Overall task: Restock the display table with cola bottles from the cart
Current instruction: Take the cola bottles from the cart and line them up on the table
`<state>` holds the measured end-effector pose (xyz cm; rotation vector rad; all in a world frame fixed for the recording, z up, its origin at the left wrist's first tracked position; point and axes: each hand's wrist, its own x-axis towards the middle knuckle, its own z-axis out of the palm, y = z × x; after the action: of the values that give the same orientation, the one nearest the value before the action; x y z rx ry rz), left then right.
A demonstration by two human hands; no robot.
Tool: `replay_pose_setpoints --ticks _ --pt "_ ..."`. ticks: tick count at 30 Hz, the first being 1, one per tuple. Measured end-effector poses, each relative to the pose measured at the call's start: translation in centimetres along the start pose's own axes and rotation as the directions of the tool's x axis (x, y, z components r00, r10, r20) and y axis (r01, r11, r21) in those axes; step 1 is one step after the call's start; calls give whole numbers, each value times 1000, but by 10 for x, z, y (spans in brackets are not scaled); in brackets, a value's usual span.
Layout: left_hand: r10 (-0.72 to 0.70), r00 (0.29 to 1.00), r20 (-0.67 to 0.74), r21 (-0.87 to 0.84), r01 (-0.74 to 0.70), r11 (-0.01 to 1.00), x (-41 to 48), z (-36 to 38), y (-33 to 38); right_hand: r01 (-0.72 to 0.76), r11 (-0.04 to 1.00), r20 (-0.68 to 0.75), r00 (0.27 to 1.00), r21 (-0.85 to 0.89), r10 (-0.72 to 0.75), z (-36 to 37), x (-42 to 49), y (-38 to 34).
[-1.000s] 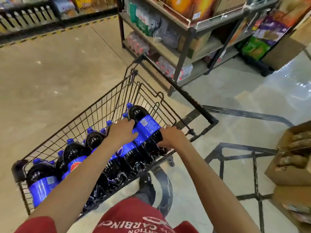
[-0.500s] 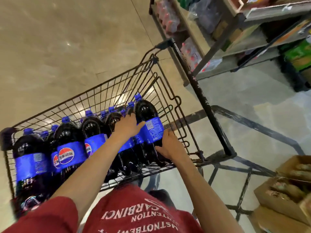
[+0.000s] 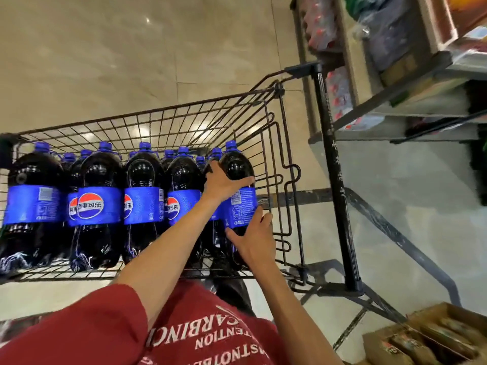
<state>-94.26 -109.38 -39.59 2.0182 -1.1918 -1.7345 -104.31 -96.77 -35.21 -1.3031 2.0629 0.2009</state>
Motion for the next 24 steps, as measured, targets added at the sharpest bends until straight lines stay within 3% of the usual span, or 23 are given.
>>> replay_pose_setpoints --ticks 6,12,18,24 --pt "6 991 -131 -143 -25 989 -7 6 -4 79 997 -1 997 14 -79 2 5 12" --pt "66 959 -275 -259 -140 956 -29 -8 -24 180 951 80 975 252 -205 1 13 28" --pt "119 945 -305 -335 -224 915 -65 -24 -30 244 834 232 888 495 -397 -10 33 32" --pt "136 923 -359 -358 -271 894 -86 -27 -35 260 812 307 831 523 -464 -12 38 30"
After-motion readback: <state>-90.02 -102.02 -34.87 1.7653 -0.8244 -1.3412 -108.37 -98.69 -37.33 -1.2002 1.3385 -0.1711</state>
